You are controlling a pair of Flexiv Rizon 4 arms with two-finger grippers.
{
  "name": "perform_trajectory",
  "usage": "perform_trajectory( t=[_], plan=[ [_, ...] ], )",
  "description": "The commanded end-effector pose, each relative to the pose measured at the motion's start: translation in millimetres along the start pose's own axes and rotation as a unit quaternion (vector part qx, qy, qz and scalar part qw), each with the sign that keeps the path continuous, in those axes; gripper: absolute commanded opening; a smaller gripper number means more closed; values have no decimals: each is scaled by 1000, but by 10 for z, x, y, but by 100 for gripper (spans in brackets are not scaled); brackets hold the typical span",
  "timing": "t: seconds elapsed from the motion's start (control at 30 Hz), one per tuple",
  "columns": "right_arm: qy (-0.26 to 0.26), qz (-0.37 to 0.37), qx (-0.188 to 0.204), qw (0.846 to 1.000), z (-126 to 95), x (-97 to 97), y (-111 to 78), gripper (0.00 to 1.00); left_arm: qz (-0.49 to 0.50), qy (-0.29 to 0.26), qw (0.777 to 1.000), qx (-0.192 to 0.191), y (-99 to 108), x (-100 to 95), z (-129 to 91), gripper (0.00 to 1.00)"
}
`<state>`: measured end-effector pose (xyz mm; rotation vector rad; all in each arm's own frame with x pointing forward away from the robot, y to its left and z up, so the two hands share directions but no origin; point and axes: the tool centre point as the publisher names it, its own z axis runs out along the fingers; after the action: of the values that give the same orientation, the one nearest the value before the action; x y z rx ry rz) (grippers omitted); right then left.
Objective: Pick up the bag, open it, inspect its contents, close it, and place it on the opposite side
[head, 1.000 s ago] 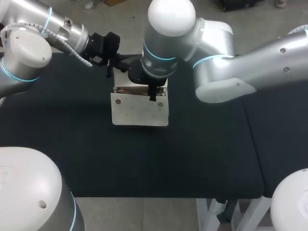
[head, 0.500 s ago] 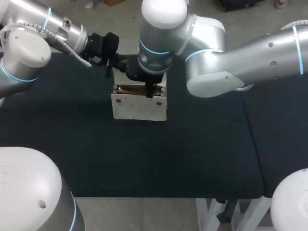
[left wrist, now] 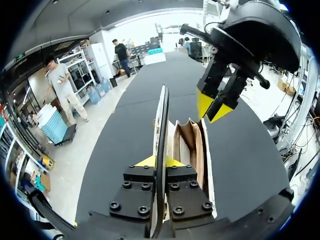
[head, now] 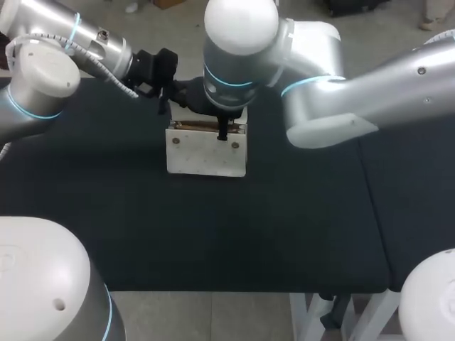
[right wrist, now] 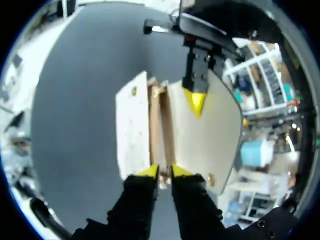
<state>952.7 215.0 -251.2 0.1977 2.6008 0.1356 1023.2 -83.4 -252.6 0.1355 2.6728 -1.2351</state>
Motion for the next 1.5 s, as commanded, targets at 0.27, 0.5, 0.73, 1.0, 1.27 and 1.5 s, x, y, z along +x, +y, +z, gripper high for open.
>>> perform_trajectory(
  t=[0.27, 0.5, 0.73, 1.0, 1.27, 1.5],
  plan=[
    [-26, 5, -10, 1000, -167, 327, -142, 0, 47, -18, 999, -12, 243, -60, 230, 0],
    [-18, 4, -25, 1000, -96, 535, -123, 0, 78, -41, 996, -26, 311, -16, 328, 0],
    [-3, -5, -34, 999, -56, 607, -105, 0, 82, -41, 995, -28, 336, 4, 355, 0],
    [-3, -5, -34, 999, -56, 607, -105, 0, 82, -41, 995, -28, 336, 4, 355, 0],
    [-11, -6, -33, 999, 6, 748, -66, 0, 86, -67, 994, -26, 523, 14, 453, 0],
    [-26, -4, -34, 999, 55, 929, -55, 0, 118, -85, 989, -34, 604, 57, 506, 0]
  ],
)
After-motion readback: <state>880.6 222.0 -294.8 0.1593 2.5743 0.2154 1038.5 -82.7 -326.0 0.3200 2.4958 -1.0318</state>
